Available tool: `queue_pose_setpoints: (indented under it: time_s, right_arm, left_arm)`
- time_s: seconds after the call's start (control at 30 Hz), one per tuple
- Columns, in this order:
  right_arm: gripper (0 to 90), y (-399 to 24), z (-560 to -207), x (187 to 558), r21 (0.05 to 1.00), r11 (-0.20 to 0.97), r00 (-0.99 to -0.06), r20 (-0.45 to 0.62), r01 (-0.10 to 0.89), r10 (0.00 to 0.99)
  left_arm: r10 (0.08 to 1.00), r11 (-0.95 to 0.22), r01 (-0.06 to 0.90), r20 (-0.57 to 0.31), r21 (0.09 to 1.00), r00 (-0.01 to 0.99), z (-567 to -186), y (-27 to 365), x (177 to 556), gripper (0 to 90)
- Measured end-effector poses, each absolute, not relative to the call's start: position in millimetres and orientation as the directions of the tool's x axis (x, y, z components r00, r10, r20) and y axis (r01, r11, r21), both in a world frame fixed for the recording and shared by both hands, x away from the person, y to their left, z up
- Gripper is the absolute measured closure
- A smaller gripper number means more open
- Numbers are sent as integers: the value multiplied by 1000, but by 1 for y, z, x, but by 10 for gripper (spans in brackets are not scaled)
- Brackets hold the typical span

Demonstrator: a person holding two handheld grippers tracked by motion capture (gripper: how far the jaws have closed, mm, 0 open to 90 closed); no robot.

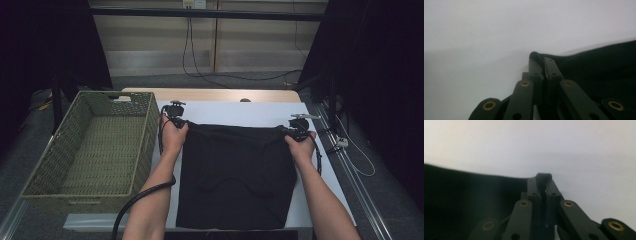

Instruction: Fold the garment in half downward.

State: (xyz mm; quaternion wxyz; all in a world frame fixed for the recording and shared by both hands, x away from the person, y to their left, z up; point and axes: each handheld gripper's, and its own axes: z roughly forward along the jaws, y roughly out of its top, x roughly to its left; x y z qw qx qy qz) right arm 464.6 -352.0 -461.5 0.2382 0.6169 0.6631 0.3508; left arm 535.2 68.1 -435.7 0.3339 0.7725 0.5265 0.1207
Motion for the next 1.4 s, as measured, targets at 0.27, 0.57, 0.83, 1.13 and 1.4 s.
queue_pose_setpoints:
  time_s: [0.27, 0.57, 0.83, 1.13, 1.4]
  right_arm:
    - [863, -360, -447, 484, 788, -22, -130, 128, 615, 983]
    - [769, -357, -442, 514, 818, -33, -114, 119, 574, 986]
    - [376, -347, -440, 486, 775, -4, -161, 136, 632, 978]
    - [309, -324, -429, 432, 775, 69, -275, 139, 628, 951]
    - [347, -310, -435, 392, 753, 145, -351, 120, 642, 929]
  left_arm:
    - [902, -209, 703, -144, 680, 407, -421, 71, 556, 864]
    - [899, -165, 706, -190, 688, 395, -425, 74, 583, 764]
    - [892, -93, 731, -270, 676, 364, -436, 68, 553, 270]
    - [884, -121, 719, -255, 684, 391, -433, 66, 504, 166]
    - [855, -181, 708, -247, 683, 457, -437, 63, 471, 138]
